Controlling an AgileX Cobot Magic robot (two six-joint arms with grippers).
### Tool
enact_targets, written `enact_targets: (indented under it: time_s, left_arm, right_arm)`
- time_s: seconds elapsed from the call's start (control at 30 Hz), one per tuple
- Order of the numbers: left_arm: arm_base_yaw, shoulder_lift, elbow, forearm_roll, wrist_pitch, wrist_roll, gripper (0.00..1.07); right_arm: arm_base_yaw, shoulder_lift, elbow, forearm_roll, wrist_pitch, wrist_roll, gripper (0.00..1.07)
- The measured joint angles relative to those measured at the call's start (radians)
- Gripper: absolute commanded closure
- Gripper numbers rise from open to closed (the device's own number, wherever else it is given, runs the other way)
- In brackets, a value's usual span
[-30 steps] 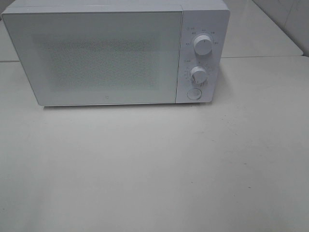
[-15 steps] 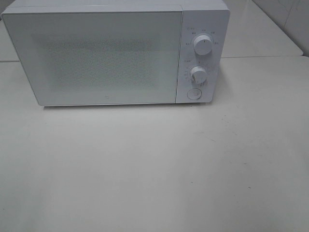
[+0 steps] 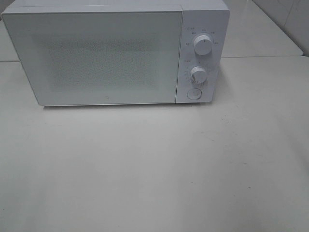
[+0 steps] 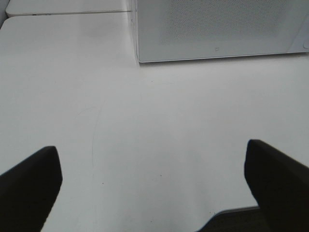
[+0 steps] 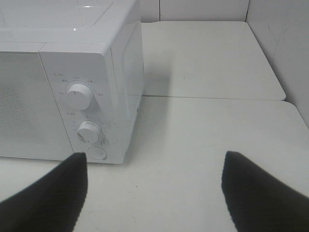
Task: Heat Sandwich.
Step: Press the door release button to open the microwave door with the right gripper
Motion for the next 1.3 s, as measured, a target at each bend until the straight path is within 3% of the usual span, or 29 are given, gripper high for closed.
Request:
enact_targets:
  time_s: [0.23, 0.53, 0.87, 1.17, 1.3]
  left_arm:
    - [0.000, 0.000, 0.000, 0.000, 0.000, 0.000, 0.10]
    - [0.000, 0.000, 0.000, 0.000, 0.000, 0.000, 0.10]
    - [0.000, 0.000, 0.000, 0.000, 0.000, 0.000, 0.10]
    - [0.000, 0.000, 0.000, 0.000, 0.000, 0.000, 0.10]
    - [0.000, 0.000, 0.000, 0.000, 0.000, 0.000, 0.10]
  right_arm:
    - [0.000, 0.138, 0.003, 0.000, -0.164, 0.000, 0.31]
    - [0.000, 0.308, 0.119, 0.028, -0.526, -0.041, 0.31]
    - [0.003, 0.457, 0.219, 0.206, -0.803, -0.133, 0.31]
    - [0.164, 0.626, 0.240, 0.370, -0.987, -0.226, 0.31]
    - [0.287, 0.733, 0.242, 0.481, -1.080, -0.270, 0.31]
